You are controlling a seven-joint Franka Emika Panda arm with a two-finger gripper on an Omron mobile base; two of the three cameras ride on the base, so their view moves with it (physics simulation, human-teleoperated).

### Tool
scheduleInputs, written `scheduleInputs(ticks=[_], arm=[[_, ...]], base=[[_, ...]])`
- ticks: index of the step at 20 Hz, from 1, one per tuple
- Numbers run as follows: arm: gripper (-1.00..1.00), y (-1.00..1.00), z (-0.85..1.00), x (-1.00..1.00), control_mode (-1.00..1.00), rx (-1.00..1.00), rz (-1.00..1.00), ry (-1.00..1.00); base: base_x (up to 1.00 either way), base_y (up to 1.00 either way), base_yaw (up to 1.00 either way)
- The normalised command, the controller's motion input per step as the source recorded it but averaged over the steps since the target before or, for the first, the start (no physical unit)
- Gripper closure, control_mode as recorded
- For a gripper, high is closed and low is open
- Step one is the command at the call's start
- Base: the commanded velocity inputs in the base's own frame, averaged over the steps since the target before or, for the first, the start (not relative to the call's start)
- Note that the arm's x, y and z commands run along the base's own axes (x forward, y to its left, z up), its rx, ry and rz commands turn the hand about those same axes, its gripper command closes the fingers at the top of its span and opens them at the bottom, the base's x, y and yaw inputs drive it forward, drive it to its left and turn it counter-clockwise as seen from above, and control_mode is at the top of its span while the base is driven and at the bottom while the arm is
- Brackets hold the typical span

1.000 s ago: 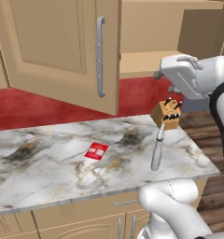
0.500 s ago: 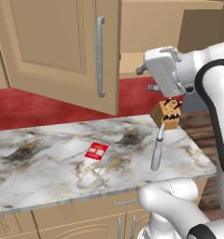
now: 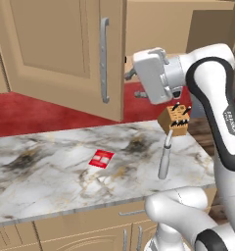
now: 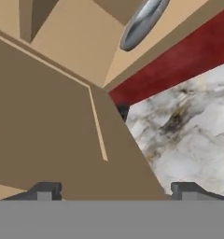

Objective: Pick the pan from the cabinet and place it on the stove. Then turn on the stove burner for the pan.

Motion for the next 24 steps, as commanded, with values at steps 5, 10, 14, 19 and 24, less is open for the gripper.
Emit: scheduleInputs(ticks=[5, 10, 14, 19, 24], arm=[[-1.0, 0.66, -0.05, -0.38, -1.0, 0.0, 0.12, 0.0], [-1.0, 0.83, -0.14, -0.36, -1.0, 0.0, 0.13, 0.0], [-1.0, 0.89, -0.2, -0.27, -1.0, 0.0, 0.13, 0.0], [-1.0, 0.89, -0.19, -0.17, -1.0, 0.0, 0.13, 0.0], [-1.0, 0.86, -0.15, -0.02, -1.0, 0.0, 0.09, 0.0]], base=[[0.0, 0.0, 0.0], [0.0, 0.0, 0.0], [0.0, 0.0, 0.0], [0.0, 0.0, 0.0], [0.0, 0.0, 0.0]])
